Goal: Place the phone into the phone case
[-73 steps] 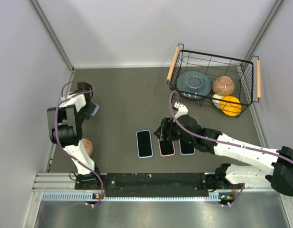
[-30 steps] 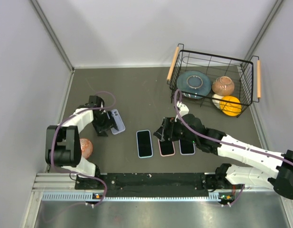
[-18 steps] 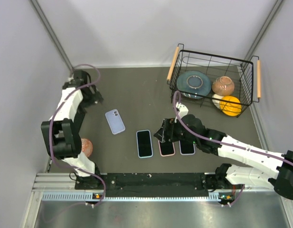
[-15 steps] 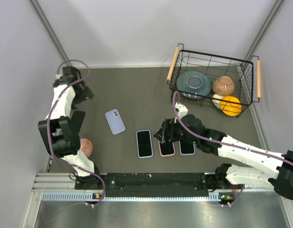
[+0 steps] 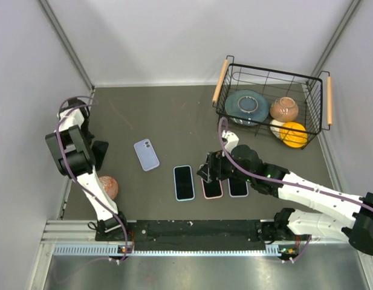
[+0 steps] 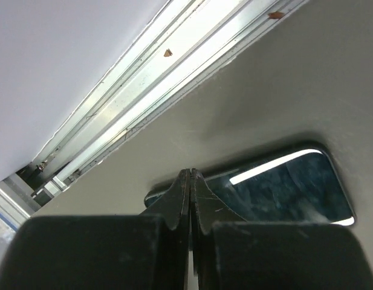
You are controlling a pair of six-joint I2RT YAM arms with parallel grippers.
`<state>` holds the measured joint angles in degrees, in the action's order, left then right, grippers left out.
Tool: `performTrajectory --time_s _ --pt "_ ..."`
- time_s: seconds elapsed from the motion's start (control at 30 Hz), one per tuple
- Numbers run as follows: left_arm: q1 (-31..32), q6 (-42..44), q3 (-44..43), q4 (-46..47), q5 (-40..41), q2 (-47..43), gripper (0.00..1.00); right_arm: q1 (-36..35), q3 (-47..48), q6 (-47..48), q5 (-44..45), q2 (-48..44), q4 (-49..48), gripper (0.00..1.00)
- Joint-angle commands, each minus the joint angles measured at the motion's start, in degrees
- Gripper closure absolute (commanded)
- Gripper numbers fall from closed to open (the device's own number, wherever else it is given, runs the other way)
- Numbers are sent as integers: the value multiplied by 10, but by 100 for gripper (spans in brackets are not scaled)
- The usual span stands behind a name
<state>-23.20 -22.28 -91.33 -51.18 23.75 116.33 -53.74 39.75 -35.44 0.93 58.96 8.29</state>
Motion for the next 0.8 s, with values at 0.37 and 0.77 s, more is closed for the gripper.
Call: performTrajectory --time_s 0.37,0.77 --pt "7 -4 -8 -1 42 70 100 32 16 16 -7 -22 -21 16" --pt "11 -2 113 53 -101 11 100 32 12 -6 -19 -30 -21 16"
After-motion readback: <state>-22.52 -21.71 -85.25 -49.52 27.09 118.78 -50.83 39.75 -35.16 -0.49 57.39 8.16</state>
